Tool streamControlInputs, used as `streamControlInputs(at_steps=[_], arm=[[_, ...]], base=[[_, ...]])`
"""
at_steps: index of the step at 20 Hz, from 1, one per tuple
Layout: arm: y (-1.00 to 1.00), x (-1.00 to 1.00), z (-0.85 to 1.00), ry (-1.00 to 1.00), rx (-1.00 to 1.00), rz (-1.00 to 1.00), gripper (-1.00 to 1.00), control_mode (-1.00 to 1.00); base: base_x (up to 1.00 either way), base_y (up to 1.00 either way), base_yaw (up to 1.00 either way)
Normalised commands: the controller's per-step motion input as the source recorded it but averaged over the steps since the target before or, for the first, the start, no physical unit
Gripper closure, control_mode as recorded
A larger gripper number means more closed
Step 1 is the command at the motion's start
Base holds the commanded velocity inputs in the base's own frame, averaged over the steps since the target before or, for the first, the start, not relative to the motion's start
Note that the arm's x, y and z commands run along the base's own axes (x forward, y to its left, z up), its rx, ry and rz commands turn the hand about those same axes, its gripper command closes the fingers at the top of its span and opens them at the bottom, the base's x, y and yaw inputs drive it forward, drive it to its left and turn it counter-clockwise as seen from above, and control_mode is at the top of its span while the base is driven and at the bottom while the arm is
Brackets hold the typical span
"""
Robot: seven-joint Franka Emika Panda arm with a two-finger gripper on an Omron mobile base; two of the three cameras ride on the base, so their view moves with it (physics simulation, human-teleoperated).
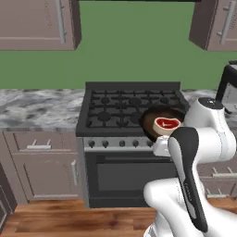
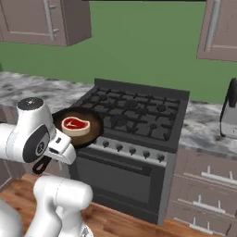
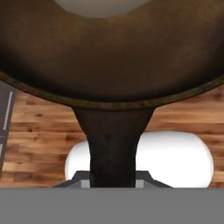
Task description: Pick up the pan with the steak in it and place it on the dining table. Then place the steak on the plate.
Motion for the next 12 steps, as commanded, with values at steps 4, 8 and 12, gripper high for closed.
streamControlInputs(at_steps=[4, 8, 12], arm=[[0.0, 0.0, 0.0, 0.0, 0.0, 0.0, 1.0, 1.0], [0.0, 0.0, 0.0, 0.0, 0.0, 0.0, 1.0, 1.0], [0.0, 0.0, 0.0, 0.0, 0.0, 0.0, 1.0, 1.0]], base=[[-0.19, -0.08, 0.48], [-0.19, -0.08, 0.48], [-0.17, -0.07, 0.48]])
